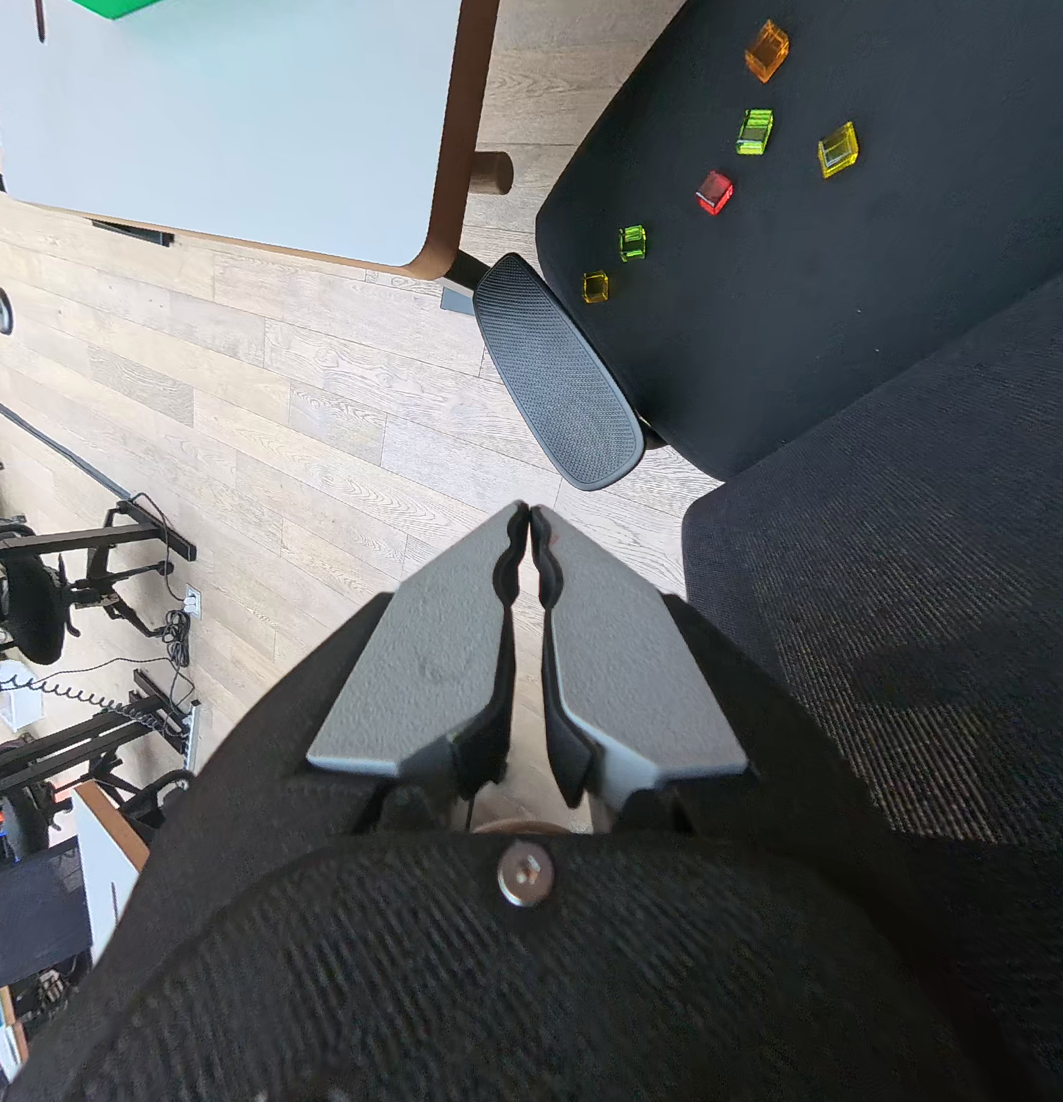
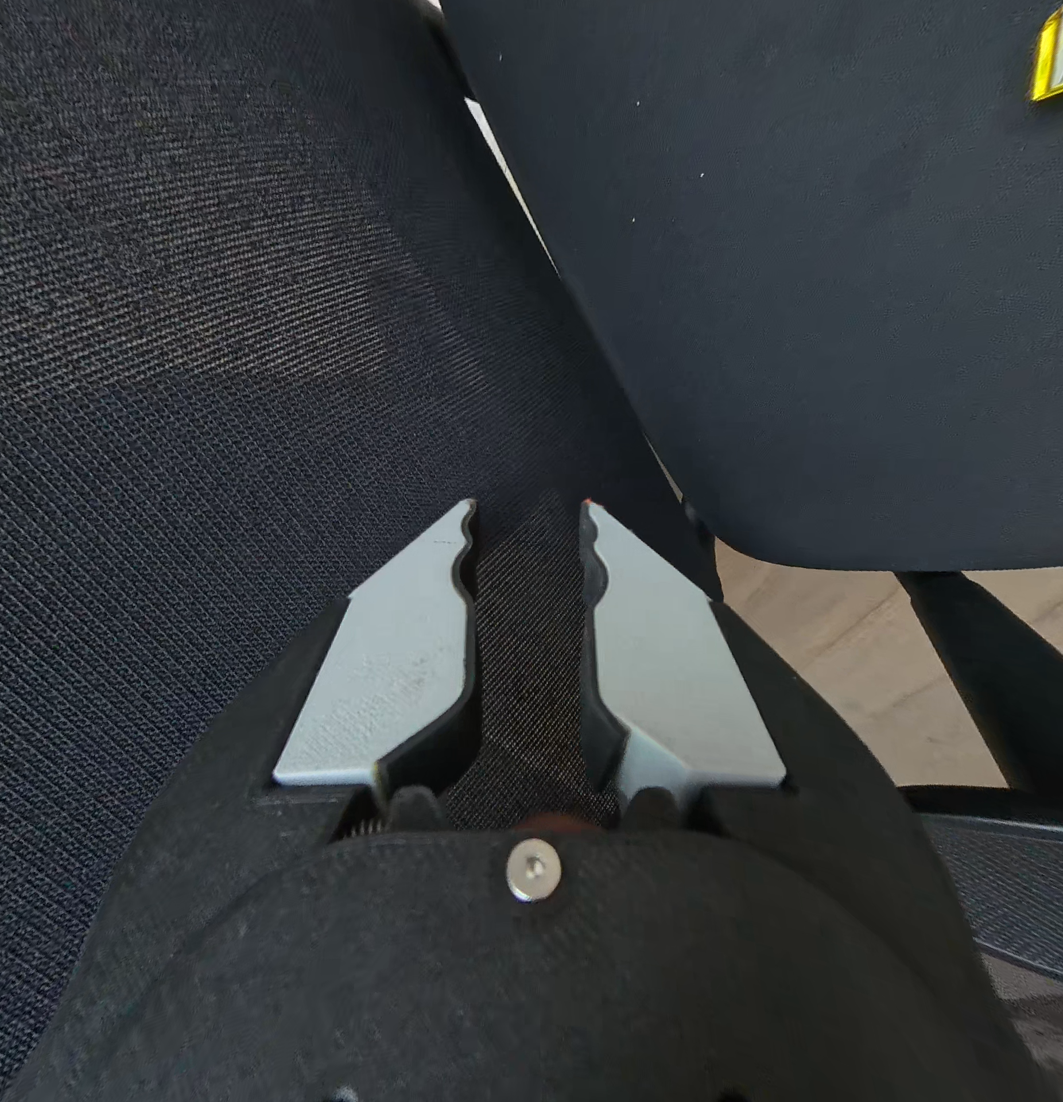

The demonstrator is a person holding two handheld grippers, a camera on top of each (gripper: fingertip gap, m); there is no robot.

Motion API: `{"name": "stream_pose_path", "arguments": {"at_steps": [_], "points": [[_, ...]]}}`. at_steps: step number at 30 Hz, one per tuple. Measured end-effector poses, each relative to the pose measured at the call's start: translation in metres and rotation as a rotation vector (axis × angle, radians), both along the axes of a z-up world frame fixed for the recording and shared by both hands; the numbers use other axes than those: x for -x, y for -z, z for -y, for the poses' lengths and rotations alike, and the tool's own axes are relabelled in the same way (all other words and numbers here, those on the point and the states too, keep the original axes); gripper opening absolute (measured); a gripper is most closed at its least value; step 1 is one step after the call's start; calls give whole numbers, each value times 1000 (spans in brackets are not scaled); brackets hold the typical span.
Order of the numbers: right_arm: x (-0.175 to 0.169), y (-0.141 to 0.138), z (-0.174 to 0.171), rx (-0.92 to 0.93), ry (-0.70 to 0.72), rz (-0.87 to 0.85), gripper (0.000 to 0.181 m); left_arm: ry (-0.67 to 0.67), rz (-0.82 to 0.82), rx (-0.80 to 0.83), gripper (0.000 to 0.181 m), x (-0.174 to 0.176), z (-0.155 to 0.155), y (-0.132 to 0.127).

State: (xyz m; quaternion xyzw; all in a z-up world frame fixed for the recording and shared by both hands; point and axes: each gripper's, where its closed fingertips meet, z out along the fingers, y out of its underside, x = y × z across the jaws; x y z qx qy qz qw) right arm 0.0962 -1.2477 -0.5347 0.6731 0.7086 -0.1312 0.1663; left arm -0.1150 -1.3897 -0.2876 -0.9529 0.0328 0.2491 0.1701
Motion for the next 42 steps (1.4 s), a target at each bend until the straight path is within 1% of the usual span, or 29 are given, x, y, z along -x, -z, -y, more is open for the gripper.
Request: {"name": "stream_pose_path", "arguments": {"at_steps": [5, 11, 15, 20, 23, 28, 31, 33, 35, 37, 40, 42], "points": [[-1, 7, 0, 1, 31, 6, 30, -12, 1, -5, 0, 2, 1, 0], [-5, 14, 5, -10, -12, 9, 27, -10, -6, 8, 0, 3, 2, 1], [-5, 18, 5, -17, -18, 22, 25, -22, -1, 5, 0, 5, 2, 1], [-5, 16, 7, -24, -37, 22, 20, -12, -9, 1, 0, 6, 0, -1], [1, 10, 0, -68, -60, 7, 19, -6, -12, -14, 0, 6, -1, -3], [21, -15, -19, -167, -100, -30, 19, 19, -22, -41, 0, 7, -7, -8], [38, -38, -33, -261, -110, -72, 18, 47, -21, -48, 0, 4, -10, -9], [49, -56, -44, -352, -103, -110, 14, 69, -22, -53, 0, 1, -11, -9], [60, -79, -60, -476, -69, -166, 11, 87, -16, -69, 0, -2, -13, -11], [70, -104, -70, -569, -18, -240, 11, 108, -9, -74, 0, -6, -15, -11], [76, -137, -87, -706, 56, -334, 21, 130, -4, -93, 0, -9, -18, -13], [74, -148, -95, -754, 102, -349, 27, 135, 3, -102, 0, -11, -18, -14]]}}
